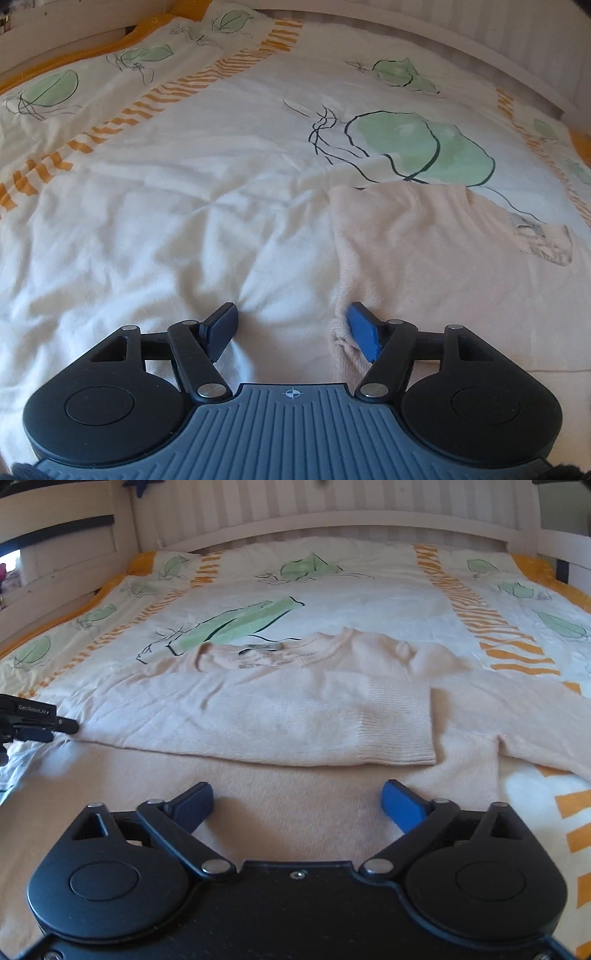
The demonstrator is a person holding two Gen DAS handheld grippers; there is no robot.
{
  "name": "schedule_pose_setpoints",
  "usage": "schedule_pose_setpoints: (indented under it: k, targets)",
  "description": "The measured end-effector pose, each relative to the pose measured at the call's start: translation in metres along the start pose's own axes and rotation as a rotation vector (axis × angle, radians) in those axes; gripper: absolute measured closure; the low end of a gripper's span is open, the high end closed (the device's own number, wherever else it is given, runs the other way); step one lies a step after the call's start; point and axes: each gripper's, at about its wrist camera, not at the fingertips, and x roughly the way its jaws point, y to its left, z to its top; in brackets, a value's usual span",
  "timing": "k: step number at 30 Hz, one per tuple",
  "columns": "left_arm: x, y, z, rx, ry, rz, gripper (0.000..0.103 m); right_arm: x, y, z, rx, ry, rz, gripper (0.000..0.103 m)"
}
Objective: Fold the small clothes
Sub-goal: 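Move the right gripper to the other sleeve cuff and grasp it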
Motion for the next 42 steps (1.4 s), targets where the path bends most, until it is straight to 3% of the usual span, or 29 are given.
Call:
schedule_pose_setpoints:
  k: [7,11,15,20,25,33,39,42]
  targets:
    - [-0.026,-0.006,0.006,-0.052,-0.025,0.022,0.038,0.003,0.002,-0.003,-0.017,-0.002,-0.008,0.000]
    - [-0.052,-0.028,0.001,-0.019,-0.069,-0.053,0.037,0.003,0.003,-0.004,-0.025,-0.005,-0.014,0.000]
    - [-0.051,-0.053,-0.011,-0.007,-0.022,-0.151,0.037,0.003,0.003,-0.004,-0.017,-0.006,-0.008,0.000]
    - [-0.036,-0.092,-0.033,0.076,0.009,-0.193,0.037,0.004,0.002,-0.004,-0.016,-0.007,-0.007,0.000]
    - [-0.028,-0.116,-0.048,0.205,-0.037,-0.144,0.033,0.004,0.001,-0.004,-0.009,-0.010,-0.002,0.000]
    - [-0.027,-0.112,-0.045,0.178,0.005,-0.157,0.030,0.004,0.000,0.001,-0.008,0.014,0.011,0.000]
    - [-0.024,-0.116,-0.035,0.164,0.068,-0.148,0.030,-0.008,-0.019,0.020,-0.090,0.163,0.159,0.001]
    - [-0.025,-0.119,-0.033,0.142,0.087,-0.150,0.030,-0.031,-0.047,0.032,-0.060,0.185,0.185,0.001]
